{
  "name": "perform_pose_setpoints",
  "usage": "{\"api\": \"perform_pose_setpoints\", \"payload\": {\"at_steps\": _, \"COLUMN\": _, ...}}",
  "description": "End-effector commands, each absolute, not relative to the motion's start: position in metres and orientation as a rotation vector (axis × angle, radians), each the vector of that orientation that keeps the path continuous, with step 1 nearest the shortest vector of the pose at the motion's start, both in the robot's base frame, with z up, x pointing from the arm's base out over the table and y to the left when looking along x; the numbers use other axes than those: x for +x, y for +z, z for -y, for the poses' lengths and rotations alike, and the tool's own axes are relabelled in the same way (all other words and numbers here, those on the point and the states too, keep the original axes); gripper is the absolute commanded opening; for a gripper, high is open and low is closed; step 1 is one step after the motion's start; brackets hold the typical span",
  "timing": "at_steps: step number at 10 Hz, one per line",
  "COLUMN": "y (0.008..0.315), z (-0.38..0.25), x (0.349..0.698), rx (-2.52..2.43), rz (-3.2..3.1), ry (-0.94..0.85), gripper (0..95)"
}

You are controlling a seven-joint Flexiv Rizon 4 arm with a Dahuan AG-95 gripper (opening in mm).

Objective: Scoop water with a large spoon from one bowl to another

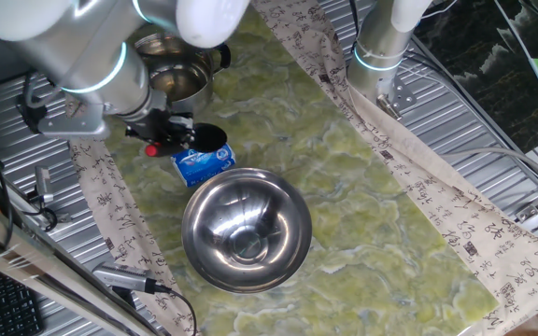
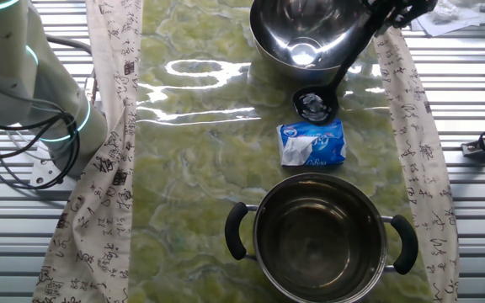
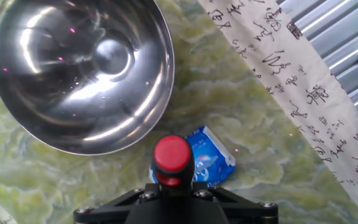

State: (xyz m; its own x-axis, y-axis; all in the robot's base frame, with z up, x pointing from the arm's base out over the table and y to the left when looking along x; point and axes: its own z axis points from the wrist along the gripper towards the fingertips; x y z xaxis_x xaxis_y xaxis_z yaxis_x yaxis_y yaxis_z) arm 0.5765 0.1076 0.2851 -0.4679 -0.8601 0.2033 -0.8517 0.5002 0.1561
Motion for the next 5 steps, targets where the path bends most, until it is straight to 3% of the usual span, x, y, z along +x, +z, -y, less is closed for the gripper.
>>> {"api": "perform_pose_setpoints", "payload": {"at_steps": 1, "y": 0.2828, "z": -0.1134, "x": 0.5769, "rx": 1.465, "rz": 2.481, "ry": -0.026, "gripper": 0.0}}
{"api": "perform_pose_setpoints", "payload": {"at_steps": 5, "y": 0.2812, "z": -0.1161, "x": 0.5767, "rx": 1.470, "rz": 2.498, "ry": -0.021, "gripper": 0.0}}
